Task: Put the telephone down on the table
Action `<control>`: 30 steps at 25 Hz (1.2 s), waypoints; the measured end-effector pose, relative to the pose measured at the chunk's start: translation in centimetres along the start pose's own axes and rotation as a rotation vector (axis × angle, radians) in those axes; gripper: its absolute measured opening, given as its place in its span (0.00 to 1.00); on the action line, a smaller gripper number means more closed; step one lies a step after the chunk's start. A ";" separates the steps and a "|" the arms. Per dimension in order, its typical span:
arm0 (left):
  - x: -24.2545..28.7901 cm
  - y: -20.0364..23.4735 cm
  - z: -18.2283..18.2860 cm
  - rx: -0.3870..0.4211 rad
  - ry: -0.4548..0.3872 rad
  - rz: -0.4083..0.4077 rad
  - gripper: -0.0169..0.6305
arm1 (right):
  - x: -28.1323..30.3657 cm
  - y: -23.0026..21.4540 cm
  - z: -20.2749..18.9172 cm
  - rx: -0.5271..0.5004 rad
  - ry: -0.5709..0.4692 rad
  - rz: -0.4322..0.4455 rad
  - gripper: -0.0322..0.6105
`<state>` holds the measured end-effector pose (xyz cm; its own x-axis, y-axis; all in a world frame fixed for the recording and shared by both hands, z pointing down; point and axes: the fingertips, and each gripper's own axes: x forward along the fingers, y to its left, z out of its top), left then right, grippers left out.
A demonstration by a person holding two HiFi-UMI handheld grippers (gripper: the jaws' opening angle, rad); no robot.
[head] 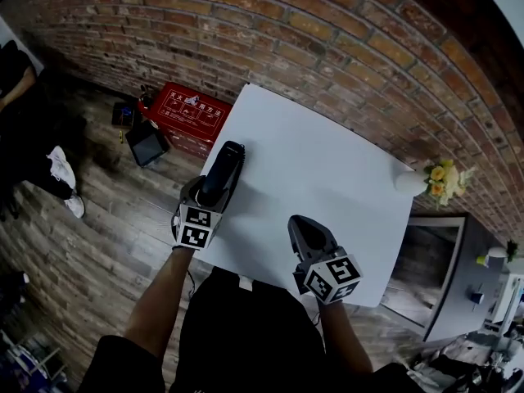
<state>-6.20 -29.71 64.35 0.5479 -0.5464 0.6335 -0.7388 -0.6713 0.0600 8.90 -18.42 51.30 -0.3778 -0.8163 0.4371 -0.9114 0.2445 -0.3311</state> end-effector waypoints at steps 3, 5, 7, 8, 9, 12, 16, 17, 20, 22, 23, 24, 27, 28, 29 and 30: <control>1.0 0.6 -0.3 0.005 0.010 0.008 0.46 | 0.9 0.1 -0.7 0.010 0.015 -0.003 0.08; 1.6 1.0 -0.4 0.009 0.013 0.018 0.46 | 1.7 0.3 -1.1 0.014 0.025 -0.003 0.08; 2.0 1.2 -0.5 0.007 0.012 0.030 0.46 | 2.5 0.3 -1.6 0.015 0.038 -0.004 0.09; 2.2 1.3 -0.6 0.004 0.011 0.034 0.46 | 3.0 0.4 -1.8 0.015 0.045 -0.003 0.09; 2.4 1.3 -0.6 0.001 0.010 0.035 0.46 | 3.5 0.5 -2.1 0.016 0.051 0.000 0.08; 2.9 1.5 -1.1 -0.004 0.019 0.038 0.46 | 5.2 1.2 -3.0 0.020 0.072 0.016 0.08; 3.5 1.6 -1.8 -0.015 0.047 0.037 0.46 | 7.3 2.1 -3.9 0.019 0.093 0.037 0.09; 3.7 1.7 -1.7 -0.016 0.046 0.037 0.46 | 7.7 2.2 -4.0 0.021 0.095 0.040 0.08; 4.2 1.8 -1.3 -0.022 0.032 0.037 0.46 | 8.6 2.6 -4.1 0.028 0.098 0.042 0.08; 4.5 1.7 -1.3 -0.032 0.040 0.036 0.46 | 8.8 2.7 -4.1 0.025 0.099 0.039 0.09; 4.6 1.7 -1.3 -0.036 0.044 0.035 0.46 | 8.8 2.7 -4.1 0.024 0.100 0.037 0.09; 4.7 1.7 -1.3 -0.038 0.045 0.035 0.46 | 8.7 2.7 -4.1 0.024 0.101 0.034 0.08; 5.0 1.7 -1.1 -0.038 0.049 0.035 0.46 | 8.4 2.2 -4.3 0.028 0.104 0.020 0.09; 5.1 1.7 -1.1 -0.039 0.051 0.035 0.46 | 8.3 2.1 -4.3 0.030 0.104 0.017 0.08; 5.2 1.8 -1.3 -0.041 0.057 0.035 0.46 | 8.2 2.0 -4.3 0.032 0.104 0.014 0.08; 5.3 1.8 -1.5 -0.041 0.065 0.036 0.47 | 8.2 1.9 -4.3 0.033 0.104 0.013 0.08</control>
<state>-5.19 -33.06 68.95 0.4952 -0.5348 0.6847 -0.7735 -0.6302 0.0673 3.36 -22.37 57.86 -0.4062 -0.7538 0.5164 -0.9009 0.2359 -0.3644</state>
